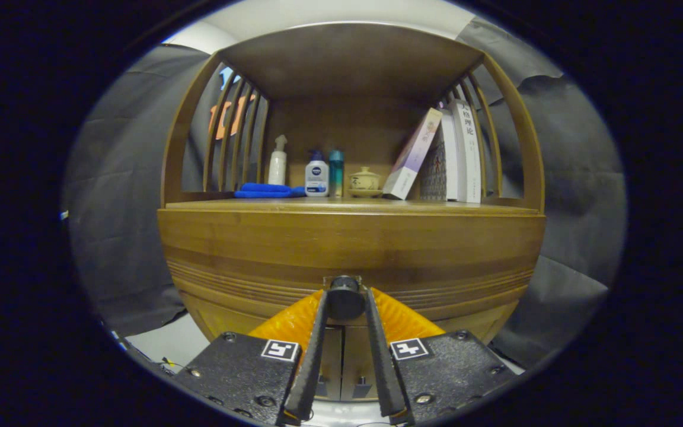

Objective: Pull open the drawer, take out the items inside it, and place them on the countertop above the cabinet.

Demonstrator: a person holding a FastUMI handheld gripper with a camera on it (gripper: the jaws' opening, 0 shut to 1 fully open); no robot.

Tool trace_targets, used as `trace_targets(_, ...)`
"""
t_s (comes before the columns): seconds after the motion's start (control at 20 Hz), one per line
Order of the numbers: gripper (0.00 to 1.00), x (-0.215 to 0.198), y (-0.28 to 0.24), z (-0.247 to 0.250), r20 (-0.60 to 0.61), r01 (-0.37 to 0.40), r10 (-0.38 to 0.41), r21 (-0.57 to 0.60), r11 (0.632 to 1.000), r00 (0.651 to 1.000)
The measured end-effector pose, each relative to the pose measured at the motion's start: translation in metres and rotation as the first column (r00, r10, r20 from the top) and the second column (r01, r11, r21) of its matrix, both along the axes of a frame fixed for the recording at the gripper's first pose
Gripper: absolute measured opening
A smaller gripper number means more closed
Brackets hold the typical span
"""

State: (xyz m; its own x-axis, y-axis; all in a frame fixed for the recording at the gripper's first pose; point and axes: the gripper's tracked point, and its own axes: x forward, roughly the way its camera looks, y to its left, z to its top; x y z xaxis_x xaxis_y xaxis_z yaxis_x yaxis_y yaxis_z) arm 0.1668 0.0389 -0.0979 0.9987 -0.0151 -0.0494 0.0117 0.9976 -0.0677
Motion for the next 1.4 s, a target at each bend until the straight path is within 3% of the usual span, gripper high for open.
trace_targets(0.2,0.16,-0.001,-0.005,-0.009,-0.026,0.01,-0.009,0.039,0.999,1.0)
trace_targets(0.65,0.14,-0.005,-0.012,0.004,-0.016,-0.04,0.043,0.127,0.991,0.999)
trace_targets(0.8,0.45,-0.006,0.0,0.013,0.011,-0.097,0.096,0.134,0.986,0.995)
trace_targets(0.95,0.75,0.003,0.004,0.007,-0.022,-0.083,0.085,0.08,0.993,0.996)
trace_targets(1.3,0.75,0.029,0.006,-0.007,-0.071,-0.057,0.061,0.062,0.996,0.996)
trace_targets(1.4,0.65,0.033,0.003,-0.008,-0.071,-0.042,0.046,0.066,0.997,0.996)
